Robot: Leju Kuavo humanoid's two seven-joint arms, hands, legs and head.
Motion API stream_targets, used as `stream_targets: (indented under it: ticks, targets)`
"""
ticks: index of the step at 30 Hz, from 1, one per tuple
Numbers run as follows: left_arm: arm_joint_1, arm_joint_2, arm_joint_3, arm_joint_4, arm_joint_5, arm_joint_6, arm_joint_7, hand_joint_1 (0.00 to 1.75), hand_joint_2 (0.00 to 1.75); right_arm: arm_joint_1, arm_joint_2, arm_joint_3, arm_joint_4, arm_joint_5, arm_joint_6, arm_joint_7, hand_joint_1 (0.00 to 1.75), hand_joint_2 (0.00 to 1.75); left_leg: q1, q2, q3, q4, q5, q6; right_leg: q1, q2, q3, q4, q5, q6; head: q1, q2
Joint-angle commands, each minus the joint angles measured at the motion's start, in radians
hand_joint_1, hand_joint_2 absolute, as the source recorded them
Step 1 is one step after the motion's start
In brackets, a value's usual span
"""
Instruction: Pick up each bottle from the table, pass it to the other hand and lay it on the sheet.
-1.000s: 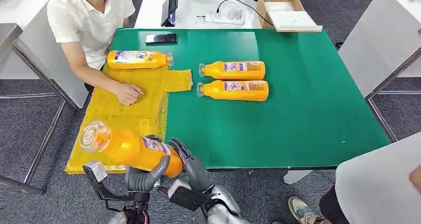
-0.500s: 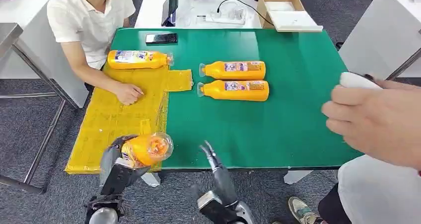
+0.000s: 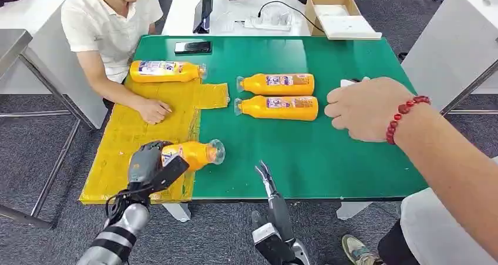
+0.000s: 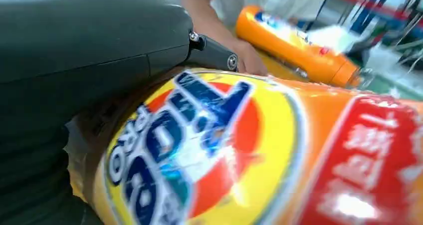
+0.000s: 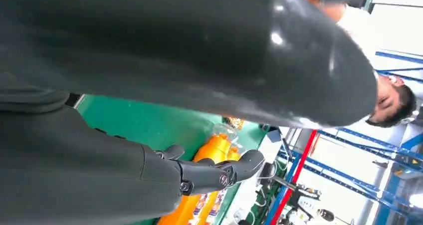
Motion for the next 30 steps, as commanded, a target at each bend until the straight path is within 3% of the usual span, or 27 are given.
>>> stream_targets:
  ticks: [1, 4, 11, 13, 15, 16, 18, 19, 22, 23, 24, 30]
  targets:
    - [-0.216, 0.009, 0.063, 0.506, 0.046, -0.053, 0.002, 1.75, 1.75, -0.042, -0.002, 0.0, 0.13, -0.018, 0.011, -0.012, 0.0, 0.0, 0.0, 0.003, 0.004, -0.002, 0.0, -0.002, 0.0, 0.002, 0.004, -0.001, 0.001, -0.002, 0.0, 0.0]
    - [-0.227, 0.009, 0.092, 0.548, 0.089, -0.145, 0.008, 1.75, 1.75, -0.048, 0.006, -0.004, 0.149, -0.055, 0.014, -0.015, 0.0, 0.0, 0.0, 0.002, 0.006, -0.002, 0.001, -0.002, 0.0, 0.001, 0.006, -0.001, 0.002, -0.003, 0.0, 0.0]
    - [-0.273, 0.041, -0.006, 0.609, -0.019, -0.233, 0.098, 1.75, 1.75, -0.074, 0.001, 0.017, 0.195, -0.061, 0.027, -0.013, 0.0, 0.0, 0.0, 0.007, 0.012, -0.003, 0.002, -0.004, 0.001, 0.006, 0.009, -0.001, 0.004, -0.005, 0.0, 0.0]
    - [-0.277, 0.042, -0.034, 0.61, -0.051, -0.244, 0.115, 1.61, 1.75, -0.077, 0.001, 0.015, 0.202, -0.062, 0.03, -0.012, 0.0, 0.0, 0.0, 0.01, 0.012, -0.004, 0.002, -0.005, 0.001, 0.007, 0.009, -0.001, 0.005, -0.006, 0.0, 0.0]
    - [-0.285, 0.039, -0.107, 0.605, -0.134, -0.226, 0.157, 1.61, 1.75, -0.079, 0.004, 0.011, 0.213, -0.063, 0.031, -0.012, 0.0, 0.0, 0.0, 0.01, 0.014, -0.003, 0.001, -0.005, 0.001, 0.008, 0.01, 0.0, 0.004, -0.006, 0.0, 0.0]
    - [-0.287, 0.035, -0.108, 0.604, -0.136, -0.226, 0.161, 1.48, 1.75, -0.079, 0.004, 0.01, 0.213, -0.063, 0.031, -0.012, 0.0, 0.0, 0.0, 0.01, 0.014, -0.003, 0.001, -0.005, 0.0, 0.007, 0.011, 0.001, 0.003, -0.006, 0.0, 0.0]
    - [-0.29, 0.03, -0.146, 0.597, -0.181, -0.208, 0.186, 0.7, 1.75, -0.076, 0.005, 0.004, 0.21, -0.063, 0.03, -0.012, 0.0, 0.0, 0.0, 0.013, 0.016, -0.003, 0.0, -0.005, 0.0, 0.01, 0.01, 0.001, 0.004, -0.006, 0.0, 0.0]
    - [-0.298, 0.022, -0.209, 0.591, -0.257, -0.182, 0.222, 0.7, 1.75, -0.07, 0.009, -0.009, 0.204, -0.063, 0.02, -0.009, 0.0, 0.0, 0.001, 0.015, 0.014, -0.004, 0.001, -0.006, 0.001, 0.011, 0.009, 0.0, 0.005, -0.008, 0.0, 0.0]
    - [-0.302, 0.014, -0.208, 0.589, -0.26, -0.186, 0.229, 0.7, 1.75, -0.068, 0.008, -0.012, 0.201, -0.062, 0.02, -0.009, 0.0, 0.0, 0.001, 0.015, 0.015, -0.002, -0.001, -0.006, 0.001, 0.012, 0.008, 0.002, 0.004, -0.007, 0.0, 0.0]
    - [-0.302, 0.011, -0.221, 0.583, -0.278, -0.177, 0.238, 0.14, 1.75, -0.065, 0.009, -0.016, 0.197, -0.059, 0.018, -0.007, 0.0, 0.0, 0.002, 0.016, 0.014, -0.003, 0.0, -0.008, 0.002, 0.013, 0.007, 0.001, 0.005, -0.008, 0.0, 0.0]
    - [-0.302, 0.011, -0.221, 0.583, -0.278, -0.177, 0.238, 0.0, 1.75, -0.065, 0.009, -0.016, 0.197, -0.059, 0.018, -0.007, 0.0, 0.0, 0.002, 0.016, 0.013, -0.003, -0.001, -0.008, 0.003, 0.013, 0.006, 0.001, 0.005, -0.008, 0.0, 0.0]
    - [-0.285, -0.029, -0.2, 0.539, -0.264, -0.182, 0.176, 0.0, 1.75, -0.065, 0.015, -0.05, 0.224, -0.04, 0.006, -0.006, 0.0, 0.0, 0.003, 0.011, 0.013, -0.003, 0.001, -0.008, 0.003, 0.009, 0.007, 0.001, 0.004, -0.009, 0.0, 0.0]
